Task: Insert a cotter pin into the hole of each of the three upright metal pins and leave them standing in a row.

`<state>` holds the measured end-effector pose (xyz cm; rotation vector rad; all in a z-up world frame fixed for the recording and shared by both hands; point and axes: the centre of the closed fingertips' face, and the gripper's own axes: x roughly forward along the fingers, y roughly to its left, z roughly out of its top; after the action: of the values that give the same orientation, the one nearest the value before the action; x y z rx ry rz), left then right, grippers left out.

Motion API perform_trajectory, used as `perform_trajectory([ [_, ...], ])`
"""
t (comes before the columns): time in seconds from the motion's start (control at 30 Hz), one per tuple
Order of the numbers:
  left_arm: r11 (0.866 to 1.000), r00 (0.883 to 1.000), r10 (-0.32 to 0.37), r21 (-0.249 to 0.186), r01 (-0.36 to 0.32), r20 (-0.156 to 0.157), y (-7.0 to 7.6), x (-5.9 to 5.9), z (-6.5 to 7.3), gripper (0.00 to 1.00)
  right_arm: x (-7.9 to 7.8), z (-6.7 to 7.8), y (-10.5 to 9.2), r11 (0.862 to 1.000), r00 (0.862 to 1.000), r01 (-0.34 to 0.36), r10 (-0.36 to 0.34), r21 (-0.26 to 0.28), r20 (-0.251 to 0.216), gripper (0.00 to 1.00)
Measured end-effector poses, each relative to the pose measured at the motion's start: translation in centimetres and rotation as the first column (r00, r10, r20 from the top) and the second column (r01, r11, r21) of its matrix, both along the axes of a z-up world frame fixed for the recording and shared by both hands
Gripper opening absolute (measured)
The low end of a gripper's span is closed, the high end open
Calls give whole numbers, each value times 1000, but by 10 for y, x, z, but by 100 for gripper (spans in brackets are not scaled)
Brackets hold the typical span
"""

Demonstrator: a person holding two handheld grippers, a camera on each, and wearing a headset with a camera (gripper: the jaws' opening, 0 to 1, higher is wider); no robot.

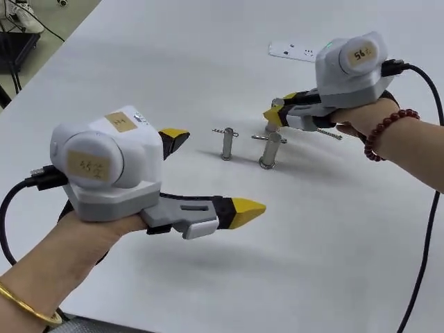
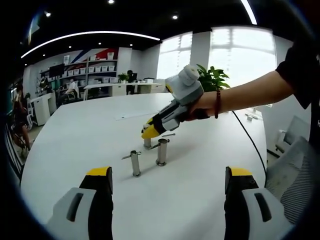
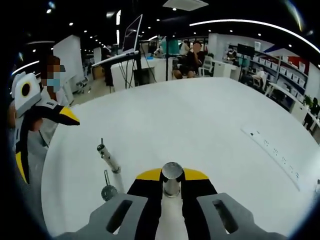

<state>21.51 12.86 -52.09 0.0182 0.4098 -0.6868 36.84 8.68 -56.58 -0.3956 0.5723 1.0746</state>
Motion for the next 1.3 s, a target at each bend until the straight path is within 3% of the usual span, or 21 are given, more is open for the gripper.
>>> perform_trajectory([
  [0.27, 1000, 1000, -10, -2, 10, 3, -2, -1, 0, 93, -11, 2, -33, 1000, 1000, 28, -28, -6, -9, 8],
  [0.63, 1000, 1000, -20, 0, 20, 2, -4, -3, -1, 93, -27, 2, -60, 999, 999, 48, -48, -4, -25, 8],
  [0.83, 1000, 1000, -23, -1, 23, 1, -5, -4, -1, 93, -45, 5, -67, 999, 999, 39, -39, -7, -17, 8],
  [0.97, 1000, 1000, -26, -2, 26, 0, -5, -4, -2, 93, -46, 3, -73, 1000, 999, 27, -27, -7, -22, 8],
  [1.3, 1000, 999, -31, -2, 31, 9, -5, -5, 0, 93, -81, 1, -67, 1000, 999, -4, 4, 4, -41, 8],
])
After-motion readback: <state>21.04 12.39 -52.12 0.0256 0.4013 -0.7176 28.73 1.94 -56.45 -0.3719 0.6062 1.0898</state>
